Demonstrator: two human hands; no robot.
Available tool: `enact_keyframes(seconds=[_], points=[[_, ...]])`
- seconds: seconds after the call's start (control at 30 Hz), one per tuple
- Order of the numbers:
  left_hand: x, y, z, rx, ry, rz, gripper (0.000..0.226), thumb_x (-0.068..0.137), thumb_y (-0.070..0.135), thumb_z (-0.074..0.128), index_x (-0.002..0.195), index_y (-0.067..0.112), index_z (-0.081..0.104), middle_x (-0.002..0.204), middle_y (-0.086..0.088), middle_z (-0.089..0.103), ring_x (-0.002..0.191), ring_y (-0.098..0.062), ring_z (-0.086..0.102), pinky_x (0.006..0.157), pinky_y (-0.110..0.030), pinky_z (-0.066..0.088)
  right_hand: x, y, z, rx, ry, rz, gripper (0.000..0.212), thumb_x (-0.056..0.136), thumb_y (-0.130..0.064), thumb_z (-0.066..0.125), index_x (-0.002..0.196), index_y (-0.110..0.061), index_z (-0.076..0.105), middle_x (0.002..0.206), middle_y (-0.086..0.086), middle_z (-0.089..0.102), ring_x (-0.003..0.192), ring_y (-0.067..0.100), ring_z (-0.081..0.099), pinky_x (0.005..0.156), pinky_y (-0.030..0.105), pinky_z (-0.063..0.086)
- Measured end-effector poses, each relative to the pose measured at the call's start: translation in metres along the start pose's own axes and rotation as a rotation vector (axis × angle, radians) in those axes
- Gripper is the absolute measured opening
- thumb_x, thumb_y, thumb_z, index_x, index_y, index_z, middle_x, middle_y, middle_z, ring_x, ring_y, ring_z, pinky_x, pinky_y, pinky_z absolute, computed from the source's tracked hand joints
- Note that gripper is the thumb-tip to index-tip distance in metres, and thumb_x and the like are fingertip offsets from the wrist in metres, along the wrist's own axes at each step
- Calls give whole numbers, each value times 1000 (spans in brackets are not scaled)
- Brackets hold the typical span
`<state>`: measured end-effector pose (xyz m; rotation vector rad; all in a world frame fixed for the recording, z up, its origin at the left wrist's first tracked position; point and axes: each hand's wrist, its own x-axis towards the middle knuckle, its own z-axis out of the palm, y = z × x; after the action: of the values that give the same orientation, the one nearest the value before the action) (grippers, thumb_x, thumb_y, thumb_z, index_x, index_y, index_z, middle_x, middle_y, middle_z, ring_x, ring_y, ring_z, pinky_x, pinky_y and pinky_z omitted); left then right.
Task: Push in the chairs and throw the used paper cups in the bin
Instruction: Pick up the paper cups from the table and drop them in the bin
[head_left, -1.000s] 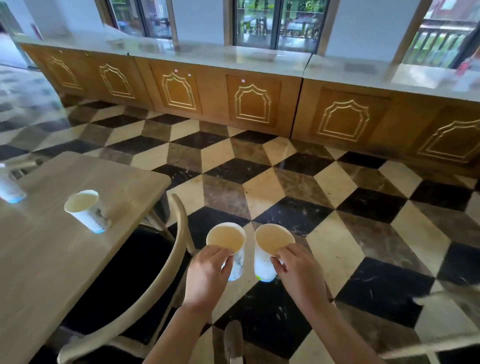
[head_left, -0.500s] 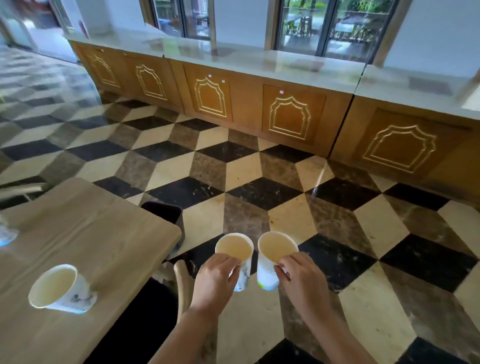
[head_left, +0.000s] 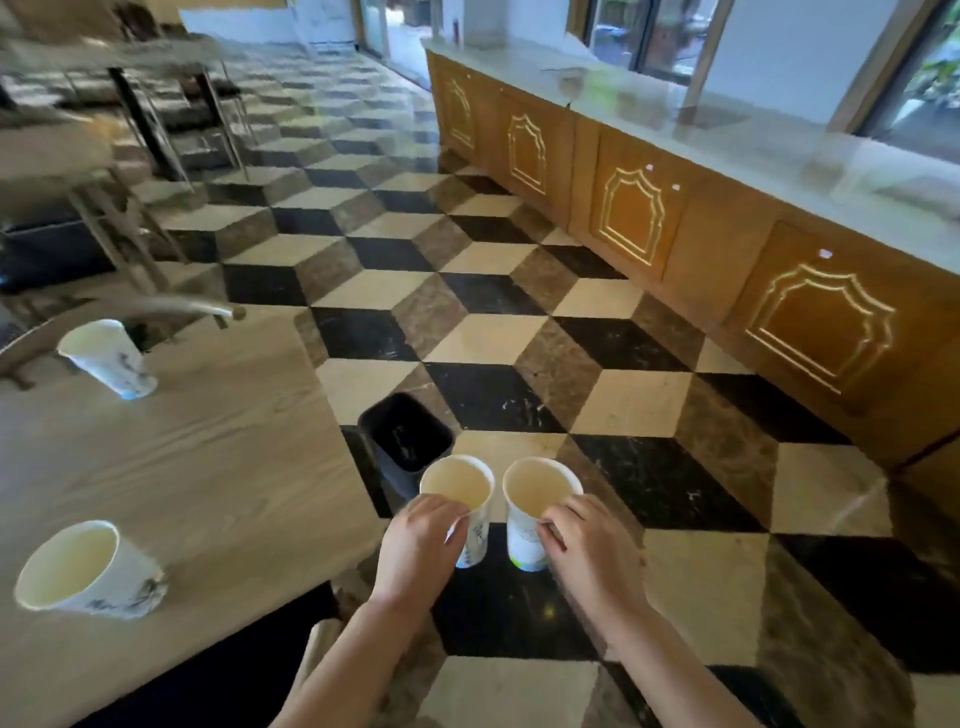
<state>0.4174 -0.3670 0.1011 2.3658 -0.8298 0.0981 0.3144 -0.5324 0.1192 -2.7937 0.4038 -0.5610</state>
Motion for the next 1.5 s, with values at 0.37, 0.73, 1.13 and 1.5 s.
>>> enact_keyframes(seconds=[0.37, 0.73, 1.13, 1.5], points=[[100, -56, 31, 70, 74, -218, 16, 69, 5, 79, 80, 15, 73, 81, 2, 73, 77, -19, 66, 62, -30, 53, 159, 32, 88, 142, -176, -238, 22, 66, -12, 82, 62, -15, 60, 62, -3, 58, 60, 15, 54, 48, 21, 39], [238, -181, 69, -54, 65, -601, 9, 82, 10, 66, 88, 11, 73, 96, -3, 71, 95, -22, 61, 74, -31, 47, 334, 38, 213, 87, -388, -250, 22, 61, -7, 83, 57, -13, 62, 57, -1, 59, 55, 17, 55, 43, 27, 49], [330, -350, 195, 18, -232, -713, 22, 92, 20, 49, 103, 13, 67, 101, -6, 66, 96, -21, 57, 77, -34, 49, 403, 66, 426, 143, -625, -197, 30, 58, -6, 85, 56, -14, 57, 55, -1, 56, 54, 17, 55, 42, 20, 33], [368, -482, 329, 59, -323, -814, 19, 87, 17, 59, 102, 12, 69, 101, -8, 67, 96, -29, 59, 79, -43, 52, 414, 101, 606, 131, -852, -218, 17, 90, -20, 54, 81, -10, 65, 82, 4, 64, 82, 21, 57, 62, 31, 48]])
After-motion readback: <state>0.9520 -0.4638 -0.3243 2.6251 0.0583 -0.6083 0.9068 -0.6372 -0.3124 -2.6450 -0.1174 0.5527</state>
